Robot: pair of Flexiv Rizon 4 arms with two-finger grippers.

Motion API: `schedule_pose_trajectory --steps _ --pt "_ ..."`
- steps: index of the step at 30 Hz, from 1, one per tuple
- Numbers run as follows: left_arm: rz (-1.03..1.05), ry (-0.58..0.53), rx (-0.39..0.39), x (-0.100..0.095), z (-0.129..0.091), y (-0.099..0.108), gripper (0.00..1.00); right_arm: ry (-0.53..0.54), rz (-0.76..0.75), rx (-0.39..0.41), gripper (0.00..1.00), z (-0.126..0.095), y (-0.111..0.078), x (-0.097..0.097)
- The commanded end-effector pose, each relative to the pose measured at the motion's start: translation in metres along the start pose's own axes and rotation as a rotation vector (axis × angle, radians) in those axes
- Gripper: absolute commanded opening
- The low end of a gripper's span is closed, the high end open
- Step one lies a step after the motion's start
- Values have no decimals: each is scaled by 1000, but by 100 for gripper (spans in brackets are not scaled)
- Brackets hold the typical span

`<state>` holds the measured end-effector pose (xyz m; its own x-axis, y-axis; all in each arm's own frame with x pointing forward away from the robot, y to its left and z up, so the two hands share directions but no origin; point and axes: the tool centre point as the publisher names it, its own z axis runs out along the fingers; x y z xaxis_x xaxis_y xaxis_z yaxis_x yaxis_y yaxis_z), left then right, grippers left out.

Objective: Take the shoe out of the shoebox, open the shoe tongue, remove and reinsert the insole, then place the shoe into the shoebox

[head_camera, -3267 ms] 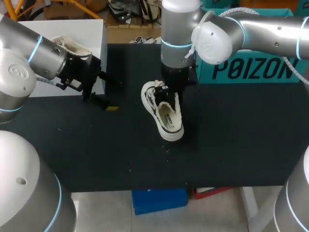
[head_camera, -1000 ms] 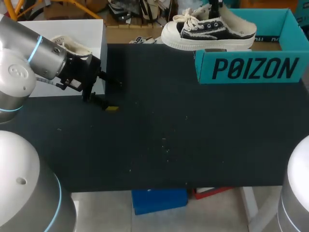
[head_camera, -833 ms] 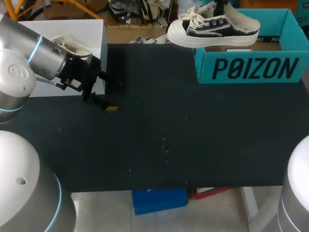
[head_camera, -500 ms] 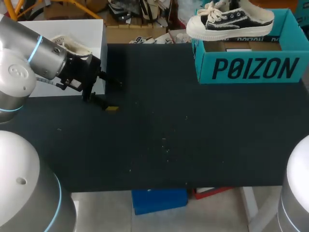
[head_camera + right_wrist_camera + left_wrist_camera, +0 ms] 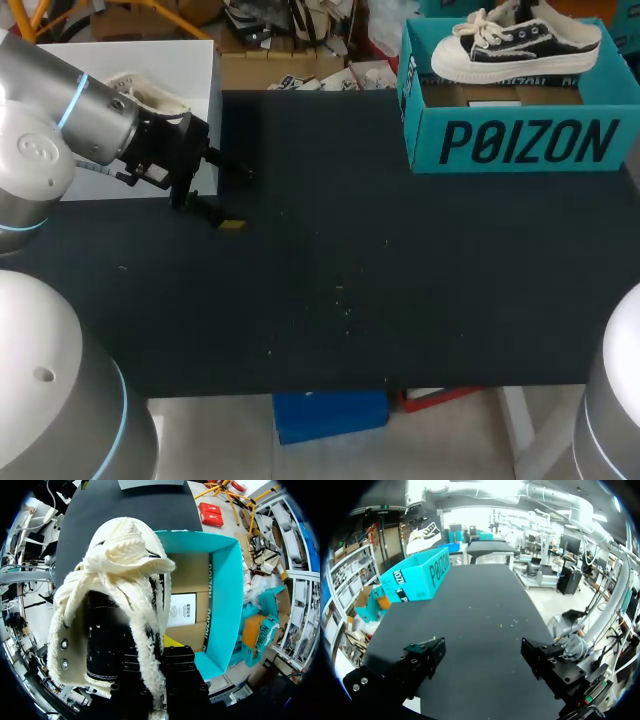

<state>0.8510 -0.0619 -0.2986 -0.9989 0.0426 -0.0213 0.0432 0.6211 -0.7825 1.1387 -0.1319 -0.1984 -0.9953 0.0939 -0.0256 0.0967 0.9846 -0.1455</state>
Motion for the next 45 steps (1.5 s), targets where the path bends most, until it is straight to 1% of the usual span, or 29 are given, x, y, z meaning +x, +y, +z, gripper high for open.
schedule_pose_trajectory --steps 1,5,10,22,28,37,45 --pt "-1 2 -5 0 0 -1 100 61 8 -9 0 20 -4 -19" --pt "-1 2 -5 0 0 -1 100 59 23 -12 0 36 -5 -25" --pt "-1 2 -5 0 0 -1 100 51 41 -23 0 60 -6 -29" --pt "-1 2 -5 0 0 -1 100 39 64 -33 0 104 -4 -31" --pt "-1 2 -5 0 0 -1 100 27 66 -47 0 126 1 -31" --pt "-1 2 -5 0 0 -1 100 42 41 -67 0 165 6 -24" --pt "-1 2 -5 0 0 -1 100 34 32 -69 0 184 6 -26"
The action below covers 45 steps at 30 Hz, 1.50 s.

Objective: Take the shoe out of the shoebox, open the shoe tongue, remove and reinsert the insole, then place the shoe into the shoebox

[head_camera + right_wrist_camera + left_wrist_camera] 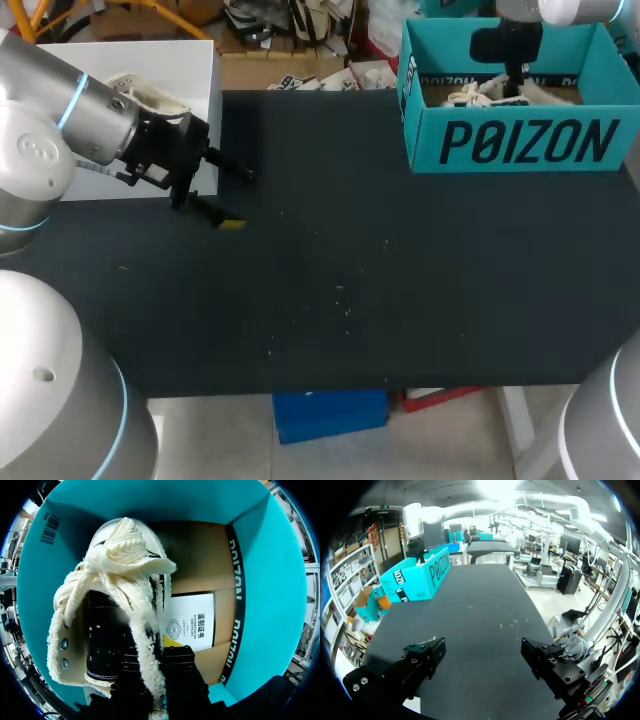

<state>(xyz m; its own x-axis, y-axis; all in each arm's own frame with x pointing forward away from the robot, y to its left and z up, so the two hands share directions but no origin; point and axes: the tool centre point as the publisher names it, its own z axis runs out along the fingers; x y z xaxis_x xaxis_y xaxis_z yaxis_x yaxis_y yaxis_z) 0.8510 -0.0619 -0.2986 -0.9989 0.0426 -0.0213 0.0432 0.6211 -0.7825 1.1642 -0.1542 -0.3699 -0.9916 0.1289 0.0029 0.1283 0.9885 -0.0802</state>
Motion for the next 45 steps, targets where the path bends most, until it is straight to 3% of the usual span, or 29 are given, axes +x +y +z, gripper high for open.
schedule_pose_trajectory --steps 1,13,14,15,16,24,26,28,32,33,34,38,40,42,44,45 --pt "-1 2 -5 0 0 -1 100 5 -2 -4 0 13 0 -3" --pt "-1 2 -5 0 0 -1 100 15 -10 1 0 28 0 -8" --pt "-1 2 -5 0 0 -1 100 18 -6 0 28 28 0 -7" --pt "-1 2 -5 0 0 -1 100 19 -5 0 87 29 0 -7" --pt "-1 2 -5 0 0 -1 100 21 -5 0 100 29 0 -7" --pt "-1 2 -5 0 0 -1 100 17 7 7 98 3 -3 -3" --pt "-1 2 -5 0 0 -1 100 14 3 17 81 -7 -6 -2" --pt "-1 2 -5 0 0 -1 100 5 7 28 73 -19 -9 -1" --pt "-1 2 -5 0 0 -1 100 -31 22 49 68 -47 -17 0" --pt "-1 2 -5 0 0 -1 100 -40 29 57 52 -55 -19 1" --pt "-1 2 -5 0 0 -1 100 -44 37 61 48 -62 -20 2" --pt "-1 2 -5 0 0 -1 100 -80 90 57 50 -90 -22 11" --pt "-1 2 -5 0 0 -1 100 -98 119 56 55 -104 -20 18" --pt "-1 2 -5 0 0 -1 100 -104 147 62 50 -115 -16 29" --pt "-1 2 -5 0 0 -1 100 -118 166 56 66 -126 -11 40" --pt "-1 2 -5 0 0 -1 100 -116 179 54 67 -130 -9 45"
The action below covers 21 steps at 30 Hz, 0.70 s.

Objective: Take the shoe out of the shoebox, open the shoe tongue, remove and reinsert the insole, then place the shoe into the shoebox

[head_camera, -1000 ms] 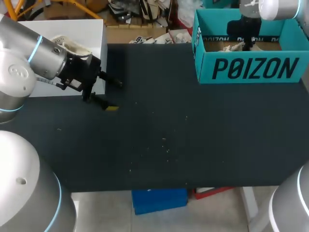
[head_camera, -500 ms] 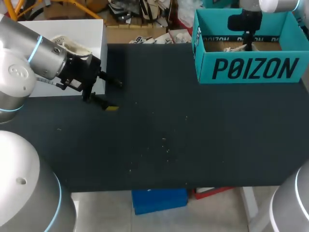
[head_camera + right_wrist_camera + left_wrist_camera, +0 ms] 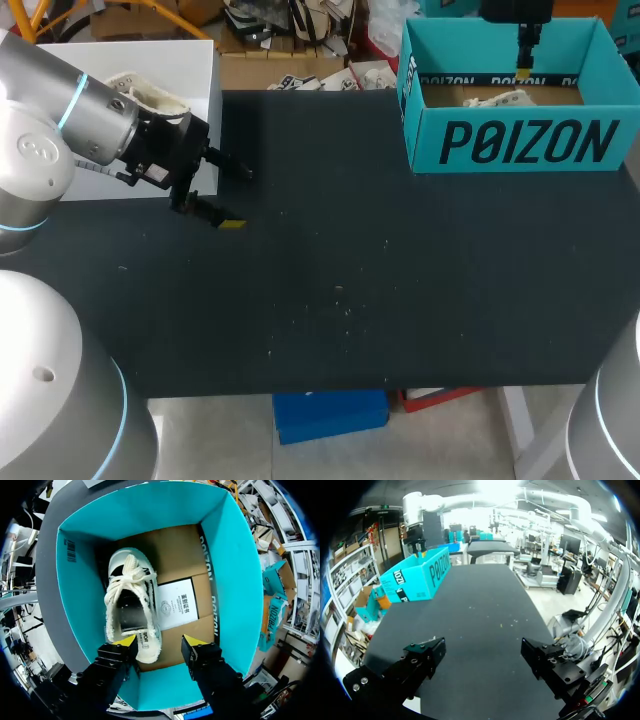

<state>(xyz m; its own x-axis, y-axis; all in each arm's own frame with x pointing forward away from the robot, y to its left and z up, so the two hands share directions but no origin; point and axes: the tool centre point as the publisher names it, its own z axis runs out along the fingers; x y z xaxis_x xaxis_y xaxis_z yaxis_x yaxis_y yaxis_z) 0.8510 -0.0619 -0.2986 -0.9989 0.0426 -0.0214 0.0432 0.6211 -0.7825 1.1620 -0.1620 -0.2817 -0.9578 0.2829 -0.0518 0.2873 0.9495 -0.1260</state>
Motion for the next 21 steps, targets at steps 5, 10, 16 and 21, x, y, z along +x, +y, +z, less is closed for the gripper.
schedule_pose_trajectory --steps 5,10,16,21 --pt "-1 2 -5 0 0 -1 100 -35 100 -45 67 -71 8 85" --pt "-1 2 -5 0 0 -1 100 -14 148 -47 73 -87 25 128" --pt "-1 2 -5 0 0 -1 100 -6 229 -51 71 -99 57 173" --pt "-1 2 -5 0 0 -1 100 -13 289 -29 78 -98 87 205"
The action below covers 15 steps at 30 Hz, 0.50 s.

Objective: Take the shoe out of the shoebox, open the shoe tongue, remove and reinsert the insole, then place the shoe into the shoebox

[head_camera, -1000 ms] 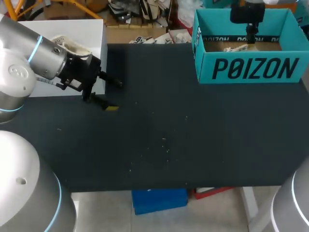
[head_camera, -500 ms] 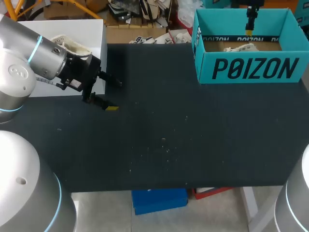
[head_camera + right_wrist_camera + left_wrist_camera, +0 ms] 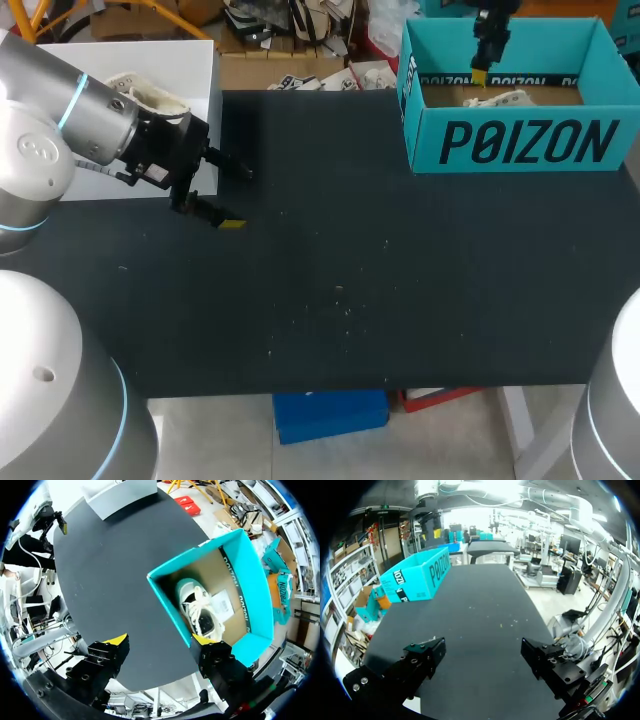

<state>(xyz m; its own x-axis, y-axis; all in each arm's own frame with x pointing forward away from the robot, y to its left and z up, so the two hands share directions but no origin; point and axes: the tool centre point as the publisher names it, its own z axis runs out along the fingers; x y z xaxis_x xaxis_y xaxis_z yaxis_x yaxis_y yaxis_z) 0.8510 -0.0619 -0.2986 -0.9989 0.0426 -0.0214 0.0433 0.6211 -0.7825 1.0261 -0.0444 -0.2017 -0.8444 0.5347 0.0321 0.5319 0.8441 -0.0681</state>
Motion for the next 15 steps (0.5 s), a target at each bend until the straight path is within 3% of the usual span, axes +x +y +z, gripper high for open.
schedule_pose_trajectory --steps 1,4,5,6,11,15 --pt "-1 2 -5 0 0 -1 100 -128 40 5 79 8 15 58" --pt "-1 2 -5 0 0 -1 100 -134 81 11 84 14 23 77" --pt "-1 2 -5 0 0 -1 100 -136 98 13 88 18 24 82" --pt "-1 2 -5 0 0 -1 100 -139 114 17 100 20 26 87" --pt "-1 2 -5 0 0 -1 100 -102 218 -35 100 34 27 105" --pt "-1 2 -5 0 0 -1 100 -102 218 -35 100 34 27 105"
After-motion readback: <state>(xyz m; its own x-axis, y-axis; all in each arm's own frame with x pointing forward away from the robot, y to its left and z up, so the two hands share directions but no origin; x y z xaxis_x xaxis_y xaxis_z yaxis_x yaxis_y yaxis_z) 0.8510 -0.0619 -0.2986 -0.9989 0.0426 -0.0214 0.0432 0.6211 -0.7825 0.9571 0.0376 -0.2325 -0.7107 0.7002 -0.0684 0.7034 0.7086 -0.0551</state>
